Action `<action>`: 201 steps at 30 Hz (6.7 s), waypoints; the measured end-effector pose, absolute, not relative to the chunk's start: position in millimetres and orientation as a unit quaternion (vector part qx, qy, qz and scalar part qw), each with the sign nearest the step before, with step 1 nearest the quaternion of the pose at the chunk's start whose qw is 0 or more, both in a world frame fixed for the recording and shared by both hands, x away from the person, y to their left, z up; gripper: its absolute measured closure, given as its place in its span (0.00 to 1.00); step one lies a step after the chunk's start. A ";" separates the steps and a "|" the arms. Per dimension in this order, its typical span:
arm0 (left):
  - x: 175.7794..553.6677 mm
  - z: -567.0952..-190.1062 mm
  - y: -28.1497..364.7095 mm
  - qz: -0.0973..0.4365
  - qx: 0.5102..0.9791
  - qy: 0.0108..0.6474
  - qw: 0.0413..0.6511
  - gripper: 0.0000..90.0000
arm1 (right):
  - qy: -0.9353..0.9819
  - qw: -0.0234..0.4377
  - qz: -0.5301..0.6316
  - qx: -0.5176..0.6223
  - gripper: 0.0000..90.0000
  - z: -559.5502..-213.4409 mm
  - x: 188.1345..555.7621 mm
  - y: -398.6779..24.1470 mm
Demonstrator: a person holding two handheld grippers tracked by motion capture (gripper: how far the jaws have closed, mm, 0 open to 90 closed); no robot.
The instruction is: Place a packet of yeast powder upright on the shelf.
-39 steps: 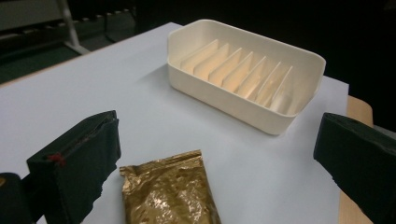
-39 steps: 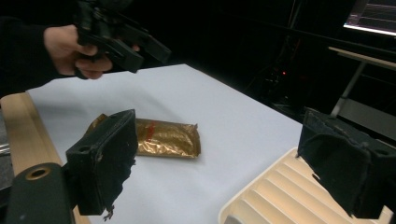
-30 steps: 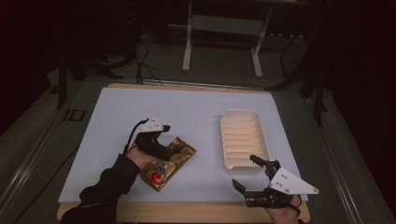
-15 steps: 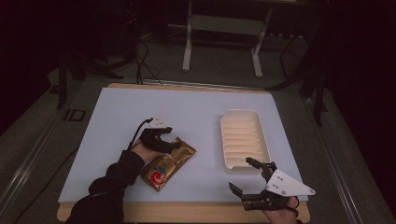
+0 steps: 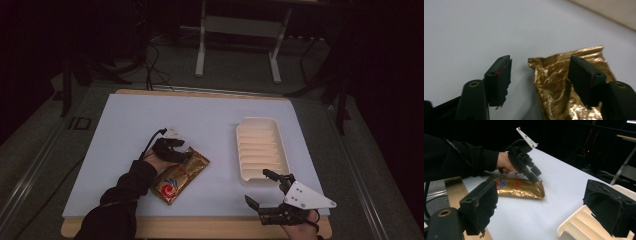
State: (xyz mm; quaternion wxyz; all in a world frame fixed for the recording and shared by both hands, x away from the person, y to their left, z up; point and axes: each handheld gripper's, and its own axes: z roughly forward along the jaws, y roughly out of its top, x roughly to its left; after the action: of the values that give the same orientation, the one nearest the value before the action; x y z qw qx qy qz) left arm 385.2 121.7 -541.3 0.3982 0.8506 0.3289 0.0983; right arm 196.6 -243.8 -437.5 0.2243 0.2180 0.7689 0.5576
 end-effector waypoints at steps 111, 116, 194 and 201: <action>269.9 -407.4 116.2 0.159 0.777 0.285 0.538 1.00 | 0.770 0.193 0.570 0.211 0.12 -402.3 221.5 -237.8; 266.7 -398.8 113.3 0.166 0.760 0.283 0.560 1.00 | 0.772 0.188 0.571 0.208 0.11 -395.0 233.4 -229.5; 241.2 -389.6 110.9 0.068 0.737 0.205 0.640 0.04 | 0.838 0.064 0.537 0.066 0.78 -356.9 296.9 -225.2; 239.8 -400.6 122.5 0.089 0.757 0.226 0.607 0.00 | 0.838 0.087 0.535 0.068 0.78 -339.8 312.0 -250.1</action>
State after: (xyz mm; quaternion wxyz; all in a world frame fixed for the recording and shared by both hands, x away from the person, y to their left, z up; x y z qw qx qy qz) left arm 239.8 122.5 -400.6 0.6066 0.7569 0.2262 0.0888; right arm 312.0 -250.1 -339.8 0.0870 0.0679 0.8379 0.5345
